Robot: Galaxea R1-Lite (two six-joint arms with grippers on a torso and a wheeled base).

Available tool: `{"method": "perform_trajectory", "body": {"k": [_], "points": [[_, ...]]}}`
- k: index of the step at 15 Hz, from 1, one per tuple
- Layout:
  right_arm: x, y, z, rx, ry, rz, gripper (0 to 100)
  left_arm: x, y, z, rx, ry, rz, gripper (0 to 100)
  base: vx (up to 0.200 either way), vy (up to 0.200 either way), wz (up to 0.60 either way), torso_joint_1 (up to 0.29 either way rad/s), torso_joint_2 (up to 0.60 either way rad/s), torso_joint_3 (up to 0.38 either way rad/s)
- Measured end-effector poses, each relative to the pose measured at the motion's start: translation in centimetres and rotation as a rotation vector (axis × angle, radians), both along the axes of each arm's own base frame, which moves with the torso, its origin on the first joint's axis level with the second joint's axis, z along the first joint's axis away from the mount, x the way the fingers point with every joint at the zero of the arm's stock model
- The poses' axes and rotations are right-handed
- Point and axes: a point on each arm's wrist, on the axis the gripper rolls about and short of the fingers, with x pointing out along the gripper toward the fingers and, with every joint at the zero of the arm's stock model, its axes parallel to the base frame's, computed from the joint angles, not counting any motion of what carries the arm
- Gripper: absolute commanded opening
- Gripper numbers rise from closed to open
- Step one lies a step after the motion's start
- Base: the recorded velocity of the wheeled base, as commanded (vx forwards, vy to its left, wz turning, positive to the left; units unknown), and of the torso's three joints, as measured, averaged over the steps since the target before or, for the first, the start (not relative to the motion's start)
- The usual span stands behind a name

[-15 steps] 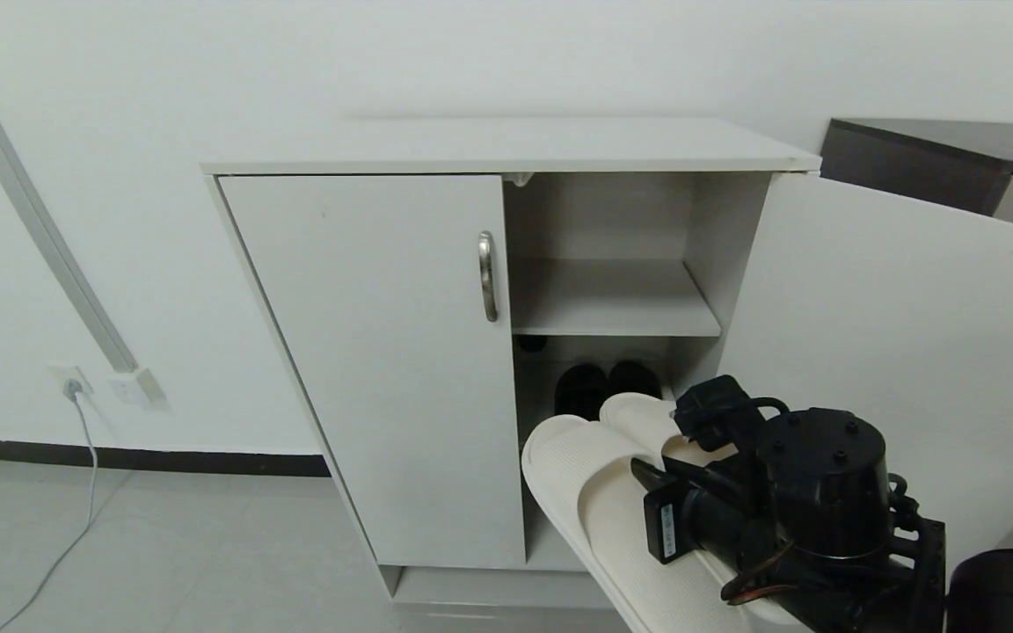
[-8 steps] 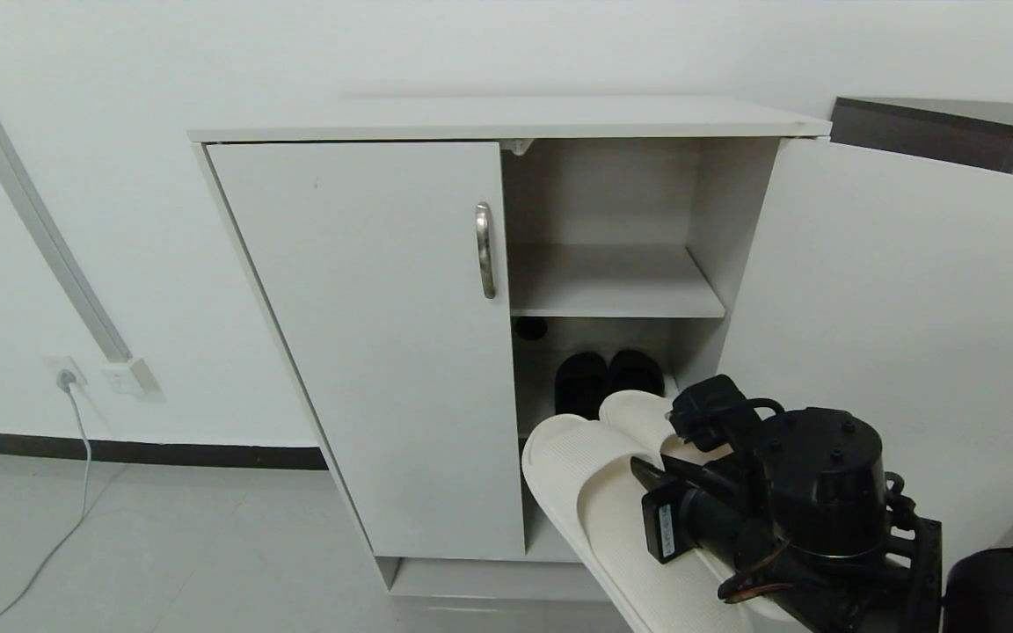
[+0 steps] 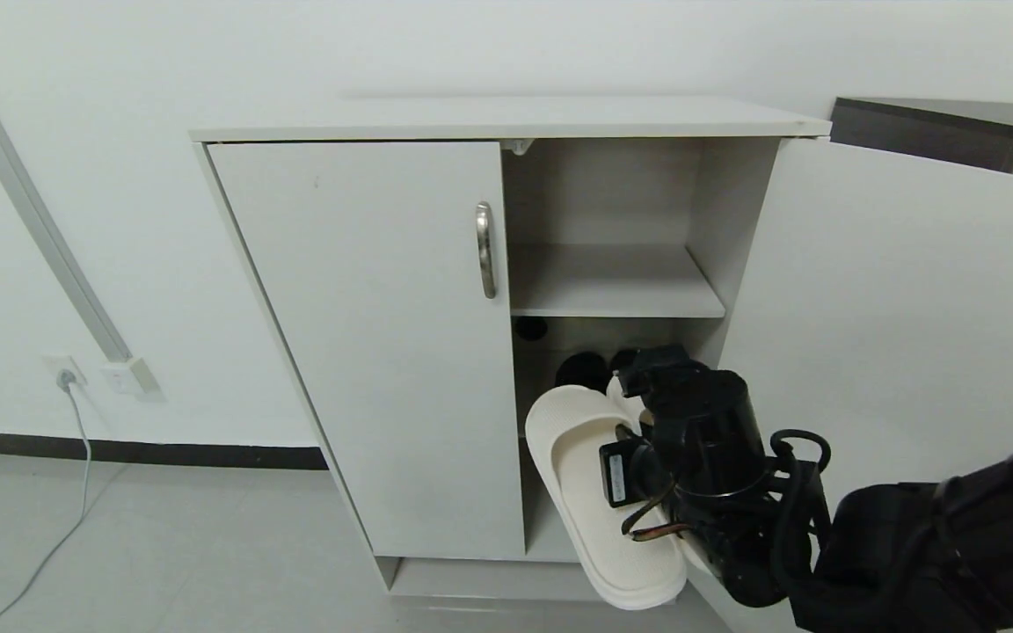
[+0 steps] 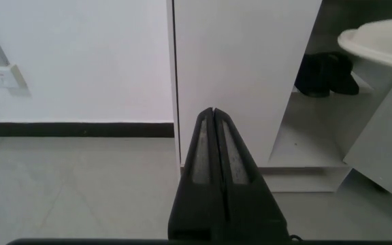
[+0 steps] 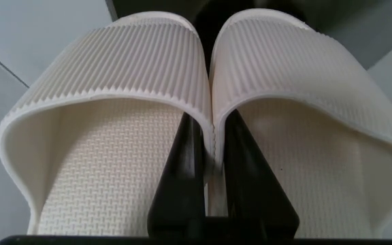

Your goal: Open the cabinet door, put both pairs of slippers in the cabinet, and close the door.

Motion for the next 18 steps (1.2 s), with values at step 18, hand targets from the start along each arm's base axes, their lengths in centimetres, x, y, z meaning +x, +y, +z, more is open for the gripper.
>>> {"method": "perform_trajectory", "body": {"k": [18], "points": [[3.5,1.9,7.5,0.084,-0.085,-0.233,0,0.0,0.0,0.0,0.0,0.0,0.0,0,0.0,0.0,0.0,0.0,0.0,0.0]]}}
